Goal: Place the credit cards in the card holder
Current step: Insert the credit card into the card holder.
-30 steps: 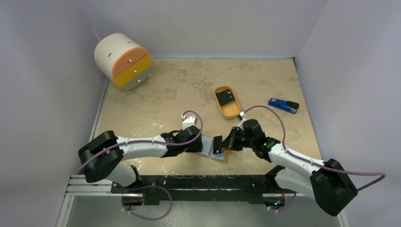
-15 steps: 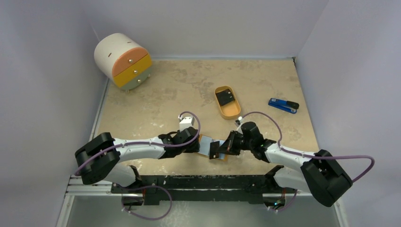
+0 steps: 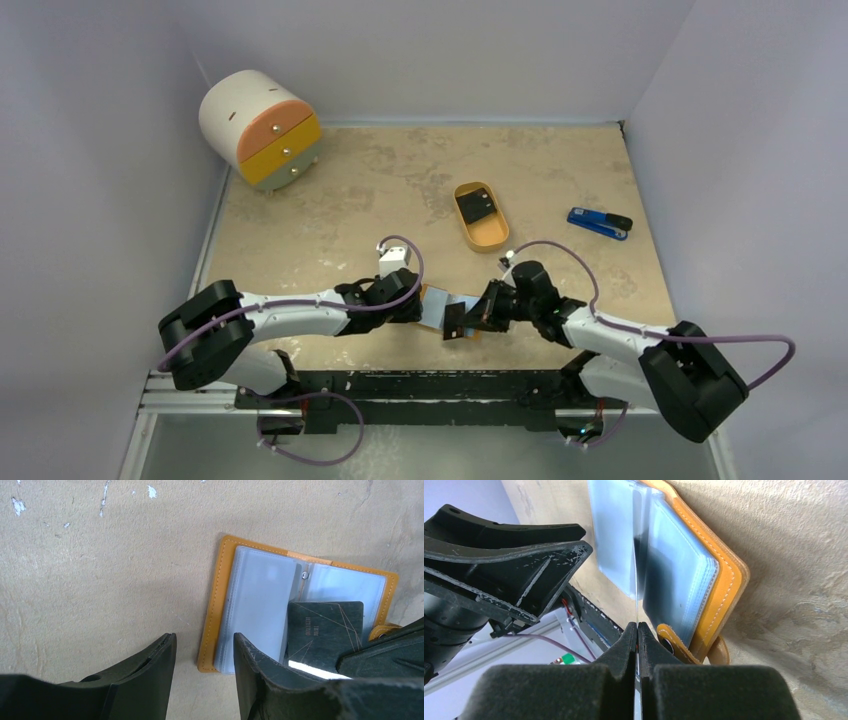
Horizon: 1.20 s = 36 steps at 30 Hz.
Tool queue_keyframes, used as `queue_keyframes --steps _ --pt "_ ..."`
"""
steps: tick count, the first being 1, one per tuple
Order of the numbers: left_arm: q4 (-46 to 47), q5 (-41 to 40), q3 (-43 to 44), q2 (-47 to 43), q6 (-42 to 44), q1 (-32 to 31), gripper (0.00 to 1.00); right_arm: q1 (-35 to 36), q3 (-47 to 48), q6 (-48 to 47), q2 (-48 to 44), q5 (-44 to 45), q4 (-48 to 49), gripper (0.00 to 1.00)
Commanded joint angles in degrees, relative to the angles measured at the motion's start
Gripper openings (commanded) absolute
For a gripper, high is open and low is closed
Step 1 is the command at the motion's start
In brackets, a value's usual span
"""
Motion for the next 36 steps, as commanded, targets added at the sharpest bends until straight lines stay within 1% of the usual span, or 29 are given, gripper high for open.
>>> queue_keyframes --steps 1,13,23,32,36 --pt "1.1 -1.5 -0.5 -1.0 -0.5 -0.2 0.45 0.2 -0.3 0.7 1.2 -1.0 2.0 0.0" --pt "2.0 -0.4 -1.4 0.0 -0.6 -0.2 0.45 0.2 -0.8 2.3 6.0 1.0 8.4 0.0" --pt "2.3 -0.1 -1.7 0.0 -0.5 -0.3 0.44 0.2 0.0 2.8 5.5 3.7 8.4 0.0" --pt "3.5 1.1 -2.0 0.9 -0.6 -0.2 0.43 0.3 0.0 2.0 8.5 3.1 14.1 0.0" --pt "4.1 1.5 -2.3 1.0 -0.7 -0.2 0.43 0.2 0.9 1.6 9.6 3.2 15.1 0.0"
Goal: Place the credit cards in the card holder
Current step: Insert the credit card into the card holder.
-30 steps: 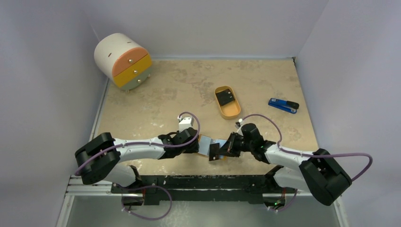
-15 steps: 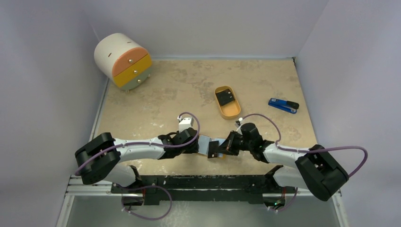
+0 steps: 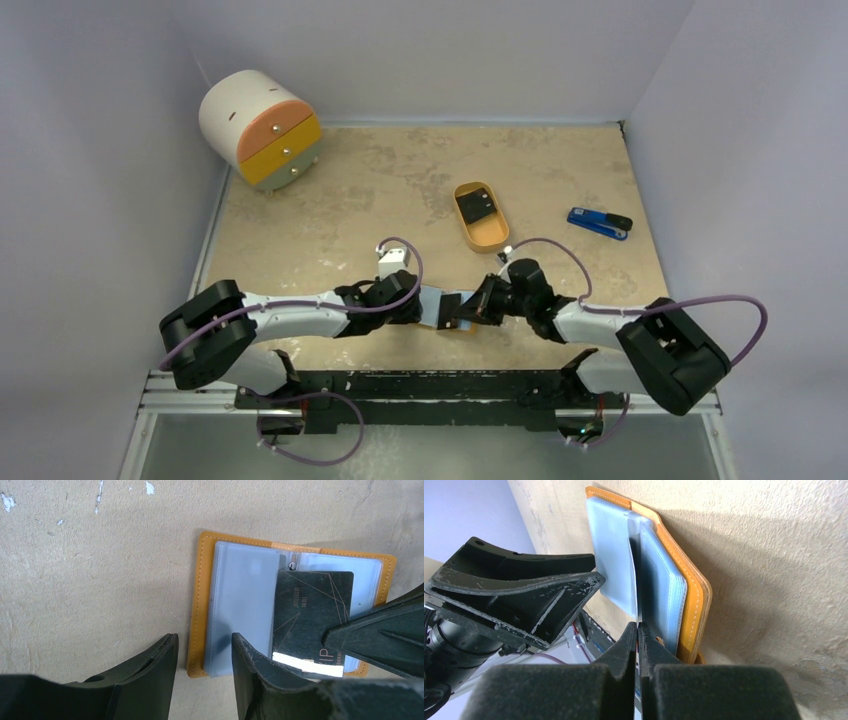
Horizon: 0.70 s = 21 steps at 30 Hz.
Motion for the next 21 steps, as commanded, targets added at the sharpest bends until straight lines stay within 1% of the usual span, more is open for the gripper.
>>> queue_keyframes --steps 1,15,21 --pt "1.8 1.1 -0.9 0.8 -0.6 -0.2 0.43 0.3 1.2 -0.7 1.3 1.3 3.6 0.0" --pt "2.5 1.8 -1.0 1.4 -0.6 -0.2 0.42 0.2 1.1 1.2 5.7 3.7 11.0 0.0" --pt "2.9 1.9 -1.4 1.4 -0.8 -0.2 0.41 0.2 0.3 1.7 6.9 4.2 12.6 0.0"
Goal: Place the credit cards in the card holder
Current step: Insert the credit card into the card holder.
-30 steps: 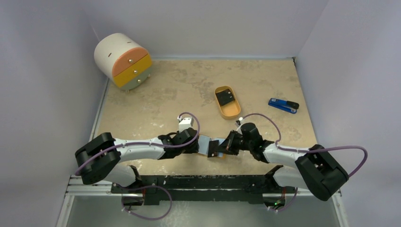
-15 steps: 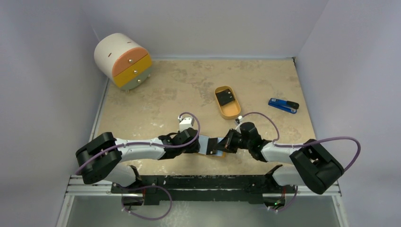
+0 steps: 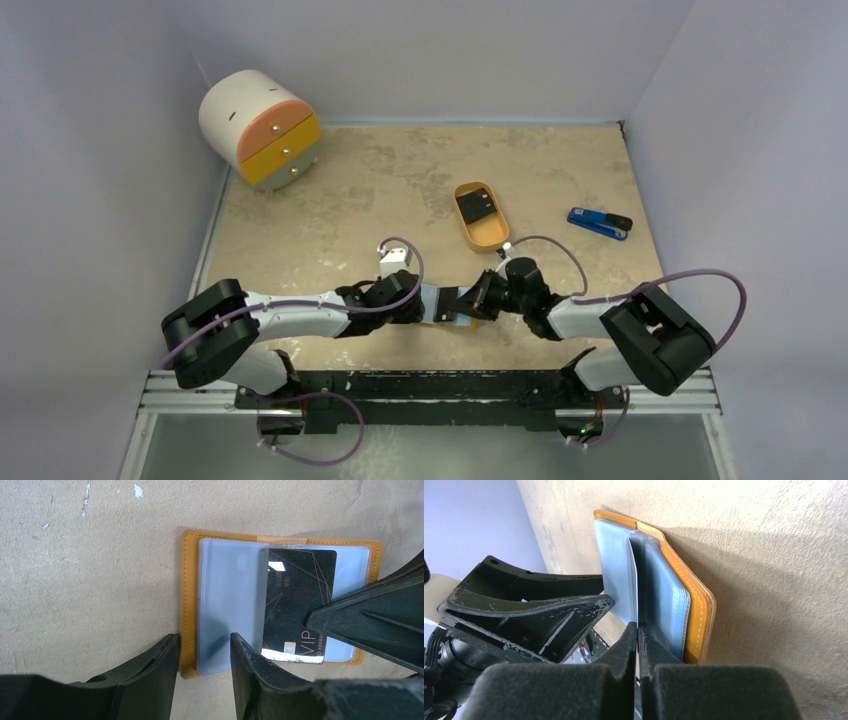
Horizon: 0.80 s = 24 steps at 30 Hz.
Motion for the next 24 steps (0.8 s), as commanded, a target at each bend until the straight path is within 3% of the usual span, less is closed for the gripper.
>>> queue_keyframes --steps 1,18,24 --pt "0.6 1.1 -1.1 0.7 -0.8 -0.2 0.41 0.2 0.3 0.5 0.8 2.5 3.2 0.0" --pt "1.6 1.5 -1.0 0.4 -0.7 -0.3 0.41 1.3 7.1 -4.3 5.5 -1.2 -2.5 0.0" --pt "-1.1 -2.3 -1.1 -2.4 -1.0 -0.2 0.42 1.3 8.9 -7.9 4.0 -1.8 -7.8 0.0"
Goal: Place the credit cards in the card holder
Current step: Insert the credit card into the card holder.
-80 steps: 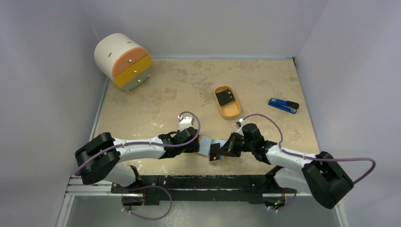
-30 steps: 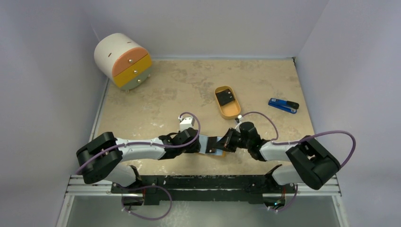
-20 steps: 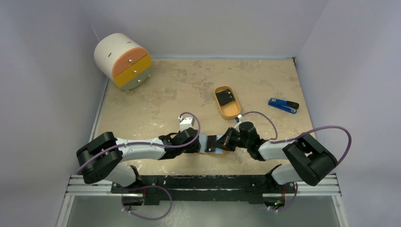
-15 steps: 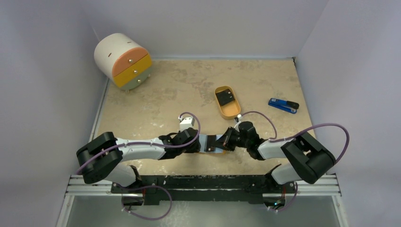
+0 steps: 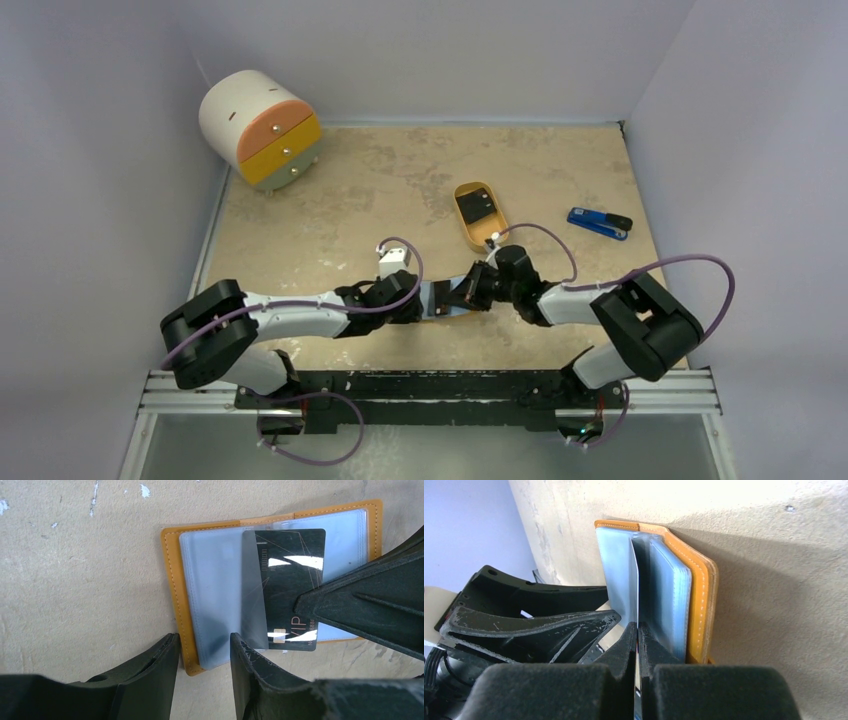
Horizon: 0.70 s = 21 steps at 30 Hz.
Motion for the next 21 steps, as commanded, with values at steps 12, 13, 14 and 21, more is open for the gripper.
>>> queue_keyframes --steps 12,13,14,21 --pt "-2.0 -3.5 -1.0 -2.3 -1.1 -0.1 0.41 0.9 1.7 -7.0 1.4 -6.7 -3.3 0.0" --pt "-1.9 -3.4 -1.1 -2.2 -1.1 -0.1 0.41 0.8 2.0 -6.9 2.2 -7.7 -2.8 0.0" --pt "-1.9 -3.4 -1.1 -2.1 -1.1 -0.1 0.41 0.9 2.4 -7.0 2.8 -8.3 -2.7 0.0" --pt "-2.3 -3.8 -1.3 -1.2 -1.1 -0.1 0.33 0.8 2.0 -8.4 2.7 -11.5 -6.6 0.0"
